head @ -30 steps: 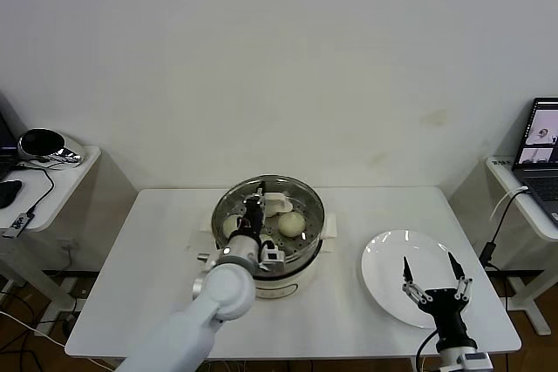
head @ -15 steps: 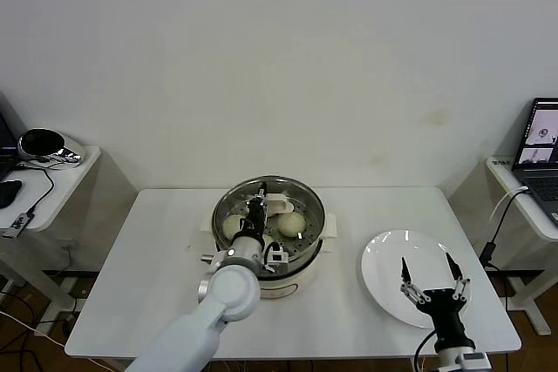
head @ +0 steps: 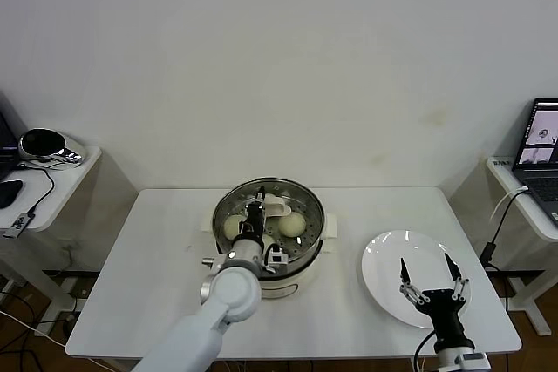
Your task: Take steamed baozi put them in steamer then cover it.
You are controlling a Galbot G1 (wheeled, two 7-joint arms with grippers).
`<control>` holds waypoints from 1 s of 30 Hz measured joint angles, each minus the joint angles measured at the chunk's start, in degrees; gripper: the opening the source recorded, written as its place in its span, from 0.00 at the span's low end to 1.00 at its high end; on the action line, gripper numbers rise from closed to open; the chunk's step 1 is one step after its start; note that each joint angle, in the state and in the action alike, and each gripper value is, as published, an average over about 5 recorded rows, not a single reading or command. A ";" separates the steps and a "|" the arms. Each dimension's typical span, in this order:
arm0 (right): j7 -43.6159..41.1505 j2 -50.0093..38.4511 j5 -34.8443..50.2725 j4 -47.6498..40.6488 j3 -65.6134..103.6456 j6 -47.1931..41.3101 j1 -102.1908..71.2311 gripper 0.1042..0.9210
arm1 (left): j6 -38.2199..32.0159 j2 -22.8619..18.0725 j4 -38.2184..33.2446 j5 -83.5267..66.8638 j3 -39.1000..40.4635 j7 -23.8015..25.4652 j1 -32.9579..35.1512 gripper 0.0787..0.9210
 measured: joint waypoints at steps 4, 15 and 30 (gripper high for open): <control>-0.05 -0.06 0.10 0.00 -0.08 0.01 0.01 0.88 | -0.16 -0.48 0.41 0.07 -0.37 -0.36 0.11 0.09; -0.12 -0.21 0.14 0.04 -0.42 0.02 0.02 0.88 | -0.23 -0.39 -0.46 -0.86 -1.01 -1.03 1.38 0.32; -0.15 -0.29 -0.10 0.15 -0.71 0.19 -0.50 0.88 | -2.74 4.98 -13.50 -6.86 -5.79 -4.27 11.45 0.82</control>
